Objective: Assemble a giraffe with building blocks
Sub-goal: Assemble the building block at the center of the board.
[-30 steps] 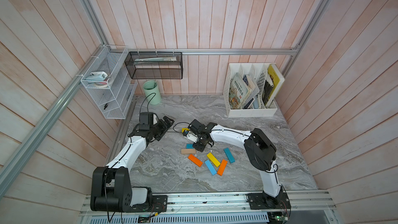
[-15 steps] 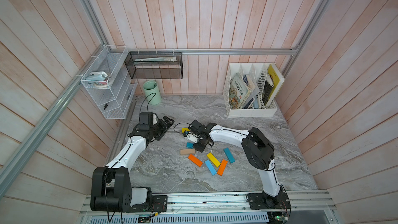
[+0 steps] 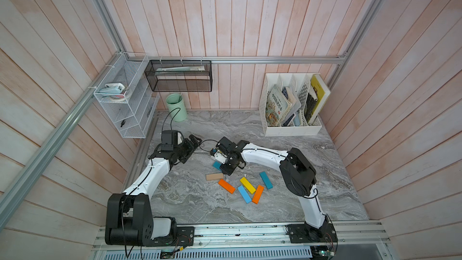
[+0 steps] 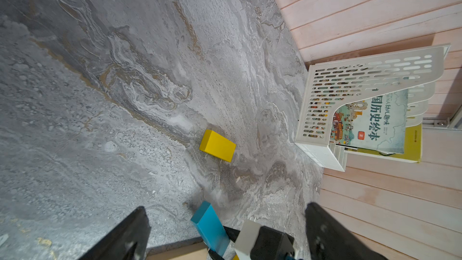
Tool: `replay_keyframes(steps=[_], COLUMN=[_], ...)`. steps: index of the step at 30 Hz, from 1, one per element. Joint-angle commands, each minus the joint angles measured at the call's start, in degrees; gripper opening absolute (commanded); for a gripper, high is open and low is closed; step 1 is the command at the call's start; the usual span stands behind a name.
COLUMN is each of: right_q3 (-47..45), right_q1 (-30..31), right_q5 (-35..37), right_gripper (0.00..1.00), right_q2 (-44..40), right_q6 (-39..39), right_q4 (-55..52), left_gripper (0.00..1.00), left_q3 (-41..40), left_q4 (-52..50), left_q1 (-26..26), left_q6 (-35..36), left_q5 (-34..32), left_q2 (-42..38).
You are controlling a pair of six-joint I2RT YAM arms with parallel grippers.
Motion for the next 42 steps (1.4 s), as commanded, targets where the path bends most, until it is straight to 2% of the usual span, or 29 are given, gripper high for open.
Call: replay_keyframes(steps=[1,11,17,23,27,37,42], right_q3=[4.84,13.87,13.34,8.86,7.94,13.74,13.64], right_q1=[1.14,0.91,1.00,0.95,0.95,0.54,0.54], right_q5=[-2.55,0.94,2.35,6.19,6.88,12.02,11.56], right_gripper=[0.30,0.27,0.21,0.16,0.16,0.17,0.18], right_q2=[2.76,7.42,6.34,3.37,2.58,6.48,7.07], right_q6=[5.18,17.38,25.24,32.72,35.58,41.01,42.83], right_q4=[-3.58,-6.04,-4.15,0.21,1.65,-4.76,-5.05], left_gripper=[1.00,1.00,1.00,1.00,1.00,1.00,1.00], left_q3=[-0.29,-1.52,-1.06,0.88,0.45,0.84,0.88], left_q4=[0.92,1.62,1.20,-1.65,-0.39,0.97,1.18], left_q1=[0.35,0.61,0.78,1.90,2.76,3.51,3.75], left_q6=[0.20,-0.33,-1.30,-3.82,-5.39,-6.91,-7.01], left_q5=[1.15,1.66,1.07,-1.90,-3.19,-2.47,-2.24], left_q2=[-0.77,-1.51,-1.86,-1.44,-2.34,-1.77,-1.95])
